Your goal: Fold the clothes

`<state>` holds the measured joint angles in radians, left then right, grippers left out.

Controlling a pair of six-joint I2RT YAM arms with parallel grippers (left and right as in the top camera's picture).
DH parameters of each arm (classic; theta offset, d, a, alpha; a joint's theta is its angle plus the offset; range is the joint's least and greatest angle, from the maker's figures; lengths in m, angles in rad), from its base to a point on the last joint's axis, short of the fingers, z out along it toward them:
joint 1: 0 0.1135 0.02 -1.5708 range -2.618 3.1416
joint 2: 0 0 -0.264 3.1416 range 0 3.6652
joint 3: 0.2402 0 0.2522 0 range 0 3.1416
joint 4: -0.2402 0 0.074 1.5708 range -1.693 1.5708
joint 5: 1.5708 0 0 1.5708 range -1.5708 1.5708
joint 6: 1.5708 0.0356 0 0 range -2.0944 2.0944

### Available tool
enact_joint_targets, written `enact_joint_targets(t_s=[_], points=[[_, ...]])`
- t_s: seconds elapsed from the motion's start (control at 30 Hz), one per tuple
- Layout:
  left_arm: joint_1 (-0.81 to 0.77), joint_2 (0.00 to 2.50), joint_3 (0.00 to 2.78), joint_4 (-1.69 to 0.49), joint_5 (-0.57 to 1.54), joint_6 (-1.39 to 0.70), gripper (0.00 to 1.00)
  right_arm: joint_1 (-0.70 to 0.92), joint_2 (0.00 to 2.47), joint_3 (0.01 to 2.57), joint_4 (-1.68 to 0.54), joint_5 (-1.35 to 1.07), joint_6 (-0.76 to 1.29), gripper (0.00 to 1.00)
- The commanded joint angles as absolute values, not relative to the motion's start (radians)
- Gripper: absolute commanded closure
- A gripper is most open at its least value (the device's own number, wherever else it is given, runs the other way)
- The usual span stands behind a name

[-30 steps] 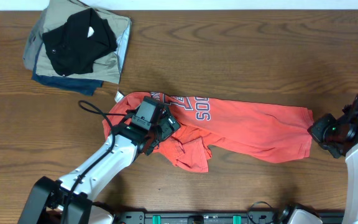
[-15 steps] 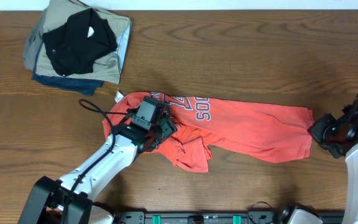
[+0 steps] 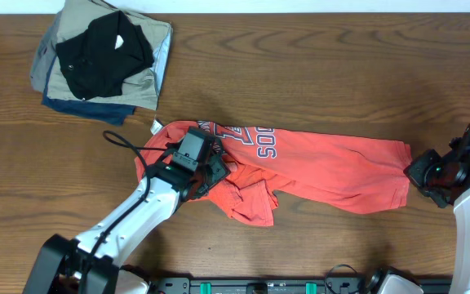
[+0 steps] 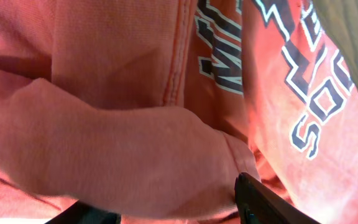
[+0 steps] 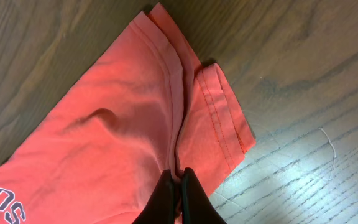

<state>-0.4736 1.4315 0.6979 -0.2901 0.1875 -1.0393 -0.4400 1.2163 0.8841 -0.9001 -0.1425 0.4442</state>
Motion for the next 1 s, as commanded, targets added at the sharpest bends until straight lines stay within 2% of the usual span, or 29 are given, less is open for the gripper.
enact_joint_targets(t_s=[0.0,0.03,0.1,0.17,0.23,0.33,0.47,0.5,0.53,0.57,0.6,0.7,0.97], points=[[-0.477,1.375,0.711,-0.299,0.193,-1.022,0.42,-0.437,1.209,0.900,-0.900,-0.146,0.431,0.98],[-0.477,1.366,0.711,-0.298,0.193,-1.022,0.43,-0.437,1.209,0.900,-0.900,-0.146,0.431,0.98],[-0.477,1.356,0.711,-0.297,0.192,-1.022,0.57,-0.437,1.210,0.900,-0.898,-0.146,0.431,0.98],[-0.477,1.359,0.711,-0.298,0.192,-1.022,0.65,-0.437,1.210,0.900,-0.897,-0.146,0.432,0.98],[-0.477,1.365,0.711,-0.298,0.193,-1.022,0.66,-0.437,1.210,0.900,-0.898,-0.146,0.432,0.98],[-0.477,1.372,0.711,-0.298,0.193,-1.022,0.77,-0.437,1.210,0.900,-0.902,-0.146,0.431,0.98],[-0.477,1.373,0.711,-0.298,0.194,-1.023,0.77,-0.437,1.210,0.900,-0.909,-0.146,0.429,0.98],[-0.477,1.373,0.711,-0.298,0.194,-1.023,0.76,-0.437,1.210,0.900,-0.909,-0.146,0.429,0.98],[-0.477,1.373,0.711,-0.298,0.194,-1.022,0.67,-0.437,1.210,0.900,-0.909,-0.146,0.429,0.98],[-0.477,1.374,0.711,-0.298,0.193,-1.023,0.46,-0.437,1.210,0.900,-0.910,-0.146,0.429,0.98],[-0.477,1.374,0.711,-0.297,0.193,-1.023,0.40,-0.437,1.210,0.900,-0.910,-0.146,0.429,0.98],[-0.477,1.377,0.711,-0.279,0.189,-1.023,0.32,-0.437,1.210,0.900,-0.910,-0.147,0.429,0.98],[-0.477,1.433,0.711,-0.218,0.190,-1.076,0.32,-0.437,1.210,0.900,-0.918,-0.146,0.428,0.98]])
